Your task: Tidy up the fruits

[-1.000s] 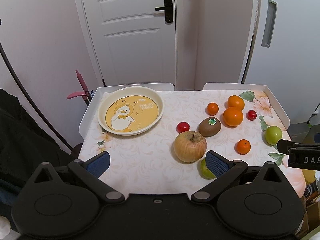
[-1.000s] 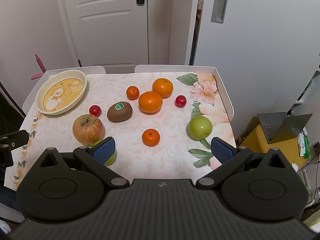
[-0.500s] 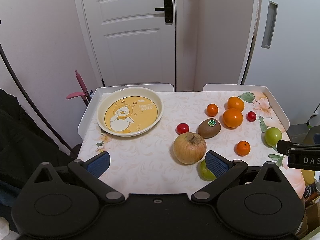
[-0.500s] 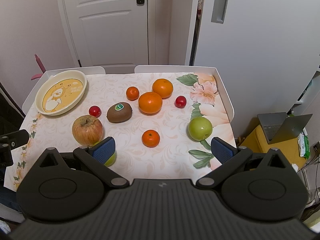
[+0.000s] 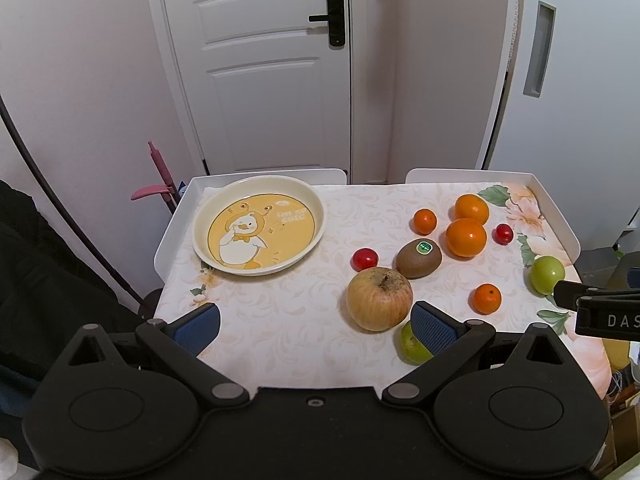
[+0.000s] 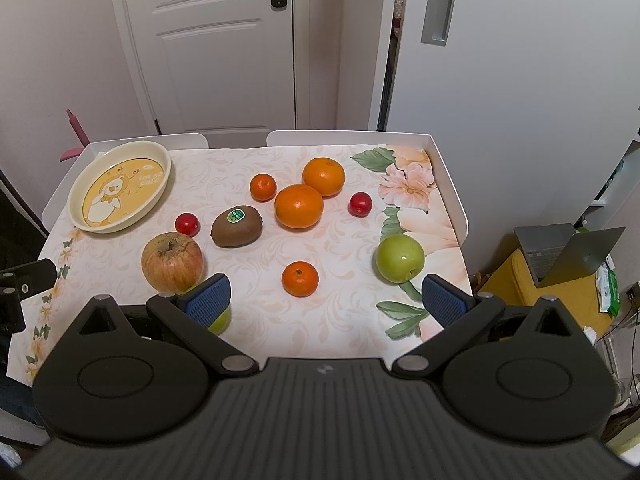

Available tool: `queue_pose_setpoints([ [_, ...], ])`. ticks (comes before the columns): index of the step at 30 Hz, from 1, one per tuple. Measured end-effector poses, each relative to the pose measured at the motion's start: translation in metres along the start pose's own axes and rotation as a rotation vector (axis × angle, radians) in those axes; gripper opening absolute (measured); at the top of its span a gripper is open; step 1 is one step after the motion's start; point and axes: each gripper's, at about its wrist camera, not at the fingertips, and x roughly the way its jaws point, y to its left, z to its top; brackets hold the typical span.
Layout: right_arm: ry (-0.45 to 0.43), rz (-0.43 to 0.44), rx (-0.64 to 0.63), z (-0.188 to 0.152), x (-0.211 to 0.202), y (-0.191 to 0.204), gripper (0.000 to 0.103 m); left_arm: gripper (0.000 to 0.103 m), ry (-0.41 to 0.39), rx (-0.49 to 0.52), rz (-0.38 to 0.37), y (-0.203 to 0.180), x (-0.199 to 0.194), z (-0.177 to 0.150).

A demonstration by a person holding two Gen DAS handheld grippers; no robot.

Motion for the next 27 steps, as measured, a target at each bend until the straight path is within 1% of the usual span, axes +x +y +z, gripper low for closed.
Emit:
queue_pose_setpoints([
  [7, -0.001, 0.003, 0.001, 0.006, 0.007, -0.001, 0.103, 0.102, -0.01, 0.001, 0.0, 0.0, 0.001, 0.0],
  [11, -0.002, 0.004, 0.001, 0.006, 0.01, -0.002, 0.103, 0.103, -0.015, -0.009, -0.012, 0.002, 0.0, 0.0],
  [22, -0.005, 0.006, -0.004, 0.008, 0.009, -0.001, 0.103, 0.103, -0.015, -0.009, -0.012, 0.004, 0.001, 0.002],
  [25, -0.005, 0.003, -0.024, 0.007, 0.008, 0.001, 0.103, 0.102, -0.015, -0.016, -0.031, 0.007, 0.004, 0.003],
  [27, -0.005, 0.001, -0.041, 0.006, 0.01, 0.002, 0.103, 0.102, -0.032, -0.018, -0.05, 0.011, 0.007, 0.004],
])
